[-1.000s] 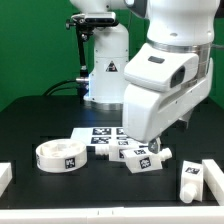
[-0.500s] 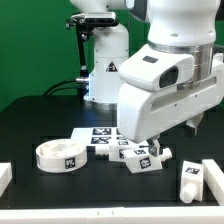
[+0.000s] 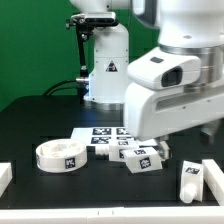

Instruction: Assemble stool

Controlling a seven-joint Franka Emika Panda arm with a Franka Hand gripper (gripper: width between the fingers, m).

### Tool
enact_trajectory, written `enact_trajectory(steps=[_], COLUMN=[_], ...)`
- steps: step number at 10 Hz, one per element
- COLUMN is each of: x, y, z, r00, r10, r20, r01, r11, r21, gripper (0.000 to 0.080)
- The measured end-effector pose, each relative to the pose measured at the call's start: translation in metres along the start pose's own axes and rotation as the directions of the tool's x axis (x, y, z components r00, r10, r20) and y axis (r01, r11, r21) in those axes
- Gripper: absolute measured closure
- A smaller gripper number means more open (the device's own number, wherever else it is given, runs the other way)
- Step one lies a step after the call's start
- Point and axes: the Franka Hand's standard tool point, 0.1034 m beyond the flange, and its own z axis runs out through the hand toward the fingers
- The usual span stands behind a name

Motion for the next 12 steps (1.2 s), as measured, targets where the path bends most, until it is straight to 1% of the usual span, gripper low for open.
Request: enact_trajectory(steps=[4,5,6,7,11,12], x=[0.0,-0.001,-0.003,-0.002,-0.003,-0.006], y=[-0.001,-0.001,0.002,0.01,0.009,0.013], z=[0.002,0.005,0.015,0.022,0.023,0.03], r00=[1.0,0.998,0.989,0.979,0.98,0.974], r10=[-0.01,0.058,0.146,0.203,0.199,0.228], r20=[-0.004,0.001,0.013,0.007,0.01,0.02], r01=[0.01,-0.058,-0.146,-0.203,-0.2,-0.228], r11=[1.0,0.998,0.989,0.979,0.98,0.973], r21=[0.001,0.004,0.006,0.014,0.016,0.026], gripper=[0.015,0.015,0.015,0.015,0.015,0.015])
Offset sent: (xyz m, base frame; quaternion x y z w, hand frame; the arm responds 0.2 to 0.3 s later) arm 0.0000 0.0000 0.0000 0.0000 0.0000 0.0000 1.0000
